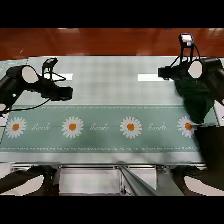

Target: Fold the shirts.

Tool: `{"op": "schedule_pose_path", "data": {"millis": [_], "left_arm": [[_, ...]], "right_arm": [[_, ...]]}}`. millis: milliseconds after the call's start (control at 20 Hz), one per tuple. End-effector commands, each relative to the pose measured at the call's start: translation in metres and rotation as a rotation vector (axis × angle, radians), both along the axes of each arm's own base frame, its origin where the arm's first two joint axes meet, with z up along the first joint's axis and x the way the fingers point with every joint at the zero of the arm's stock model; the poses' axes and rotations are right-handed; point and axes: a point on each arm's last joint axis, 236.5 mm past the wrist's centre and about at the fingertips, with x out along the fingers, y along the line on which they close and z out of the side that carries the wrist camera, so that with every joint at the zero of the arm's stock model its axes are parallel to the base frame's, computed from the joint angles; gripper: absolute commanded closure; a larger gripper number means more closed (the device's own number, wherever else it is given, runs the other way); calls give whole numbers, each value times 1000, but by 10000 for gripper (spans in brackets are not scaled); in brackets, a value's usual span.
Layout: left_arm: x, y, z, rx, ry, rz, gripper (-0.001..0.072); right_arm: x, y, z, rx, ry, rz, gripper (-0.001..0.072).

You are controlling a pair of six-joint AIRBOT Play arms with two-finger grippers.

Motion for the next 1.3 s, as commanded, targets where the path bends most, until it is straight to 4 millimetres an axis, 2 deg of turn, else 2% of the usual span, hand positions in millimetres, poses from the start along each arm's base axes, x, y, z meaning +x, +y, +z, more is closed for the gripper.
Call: {"op": "schedule_pose_path", "data": {"millis": [0,50,100,150,200,250,350,400,450,550,650,700,750,800,850,900,950,1050,1150,1250], "left_arm": [[-17,35,8,164,60,-78,198],[-26,47,12,215,82,-96,198],[-34,47,18,213,76,-105,198],[-40,38,27,168,41,-104,198],[-45,25,39,102,-17,-94,198],[-47,12,51,31,-96,-78,198],[-55,6,59,-21,-207,-51,199],[-58,8,55,-21,-233,-40,199],[-61,10,48,-24,-236,-20,199],[-68,11,34,-34,-195,17,199],[-63,11,34,-43,-211,42,199],[-58,10,37,-45,-234,46,199],[-53,10,39,-48,-257,51,199],[-49,11,41,-45,-277,50,200],[-44,19,42,-7,-305,30,200],[-37,36,44,46,-331,44,200],[-31,55,49,81,-348,81,201],[-18,96,74,82,-401,217,201],[-9,128,109,70,-477,330,201],[-8,140,133,77,-536,363,201]], "right_arm": [[16,-39,46,-209,-165,18,295],[17,-67,57,-297,-186,-15,295],[16,-102,62,-356,-179,-76,295],[12,-136,57,-360,-143,-150,295],[3,-170,41,-324,-78,-239,295],[-7,-195,20,-268,-8,-291,295],[-25,-222,-27,-200,136,-302,298],[-35,-238,-51,-195,213,-328,298],[-44,-247,-73,-175,288,-351,298],[-55,-250,-114,-119,414,-372,300],[-53,-244,-136,-78,457,-372,315],[-48,-237,-142,-40,456,-371,395],[-42,-231,-145,-15,451,-349,522],[-38,-225,-144,4,449,-314,684],[-34,-220,-137,25,437,-305,685],[-29,-219,-124,35,423,-306,685],[-20,-219,-99,34,388,-293,685],[3,-212,-26,43,242,-247,686],[24,-190,77,108,-9,-211,686],[24,-164,176,117,-235,-146,686]]}}
